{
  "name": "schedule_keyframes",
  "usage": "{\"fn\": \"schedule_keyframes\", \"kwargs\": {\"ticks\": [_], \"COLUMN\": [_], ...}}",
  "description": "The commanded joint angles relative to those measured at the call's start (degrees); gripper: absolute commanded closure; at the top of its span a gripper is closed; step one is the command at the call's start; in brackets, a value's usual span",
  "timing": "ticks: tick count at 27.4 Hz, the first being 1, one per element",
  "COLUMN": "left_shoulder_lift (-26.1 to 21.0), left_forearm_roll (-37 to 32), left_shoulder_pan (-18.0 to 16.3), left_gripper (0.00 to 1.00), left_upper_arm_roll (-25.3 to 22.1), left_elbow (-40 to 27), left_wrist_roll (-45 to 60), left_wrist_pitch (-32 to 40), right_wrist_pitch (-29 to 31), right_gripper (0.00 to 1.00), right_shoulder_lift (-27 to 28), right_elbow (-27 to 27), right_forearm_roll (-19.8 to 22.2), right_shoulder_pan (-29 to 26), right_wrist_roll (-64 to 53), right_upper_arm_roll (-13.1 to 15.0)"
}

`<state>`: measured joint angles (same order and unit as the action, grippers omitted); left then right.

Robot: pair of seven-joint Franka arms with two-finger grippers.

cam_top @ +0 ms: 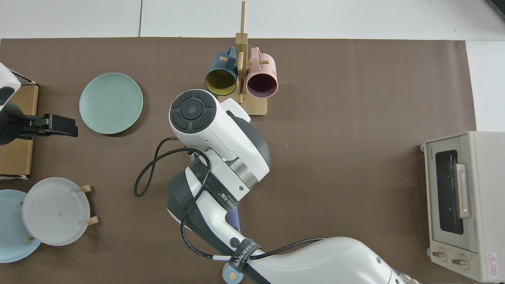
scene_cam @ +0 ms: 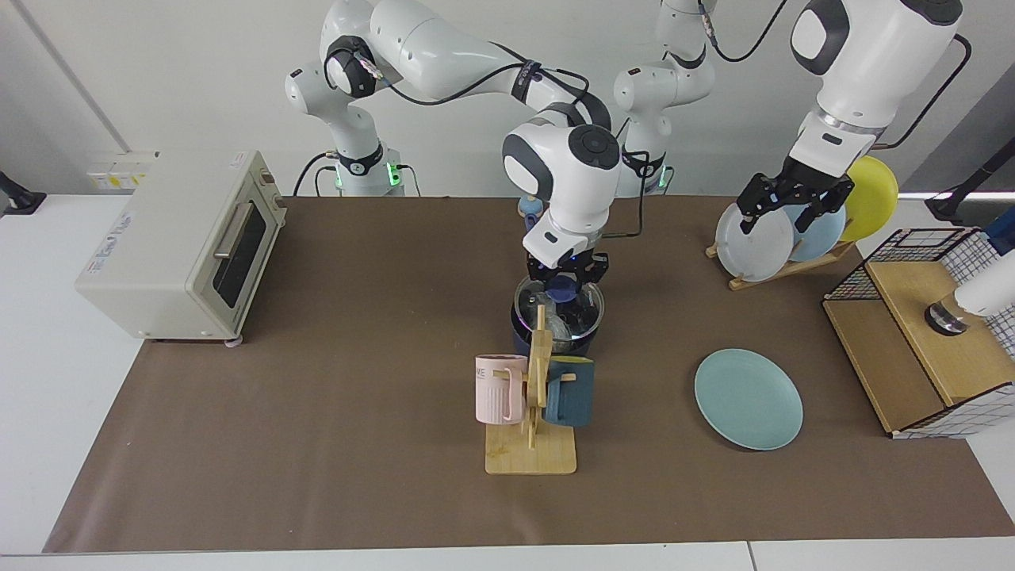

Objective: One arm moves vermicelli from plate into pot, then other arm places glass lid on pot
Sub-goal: 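Carry the glass lid over the pot with the right gripper, then lower the lid onto the pot, release, and withdraw the right gripper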

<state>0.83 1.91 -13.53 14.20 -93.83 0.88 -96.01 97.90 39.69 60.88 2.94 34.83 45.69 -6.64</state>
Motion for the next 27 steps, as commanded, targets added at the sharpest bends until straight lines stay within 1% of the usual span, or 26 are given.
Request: {"fn": "schedule_keyframes", "kwargs": {"ticks": [1, 7, 27], "left_shoulder_lift": [0.8, 0.8, 0.8], "left_forearm_roll": [0.4, 0.4, 0.4], "left_shoulder_pan": [0.3, 0.2, 0.3], "left_gripper": [0.00, 0.00, 0.00], "left_upper_arm_roll": [-0.2, -0.2, -0.2], "left_elbow": [-1.0, -1.0, -1.0], "left_wrist_roll": [0.6, 0.6, 0.6], "left_wrist_pitch": [-0.4, -0.4, -0.4], "right_wrist_pitch": [0.6, 2.3, 1.2], "right_gripper": [1.00, 1.00, 1.00], "right_shoulder_lift": [1.0, 1.4, 1.8], "right_elbow": [-1.8, -1.8, -1.7], "right_forearm_roll": [-0.2, -0.2, -0.1], "right_shoulder_pan": [-0.5, -0.6, -0.8], "right_wrist_roll": [0.8, 0.8, 0.6], "right_upper_arm_roll": [-0.1, -0.2, -0.2]}}
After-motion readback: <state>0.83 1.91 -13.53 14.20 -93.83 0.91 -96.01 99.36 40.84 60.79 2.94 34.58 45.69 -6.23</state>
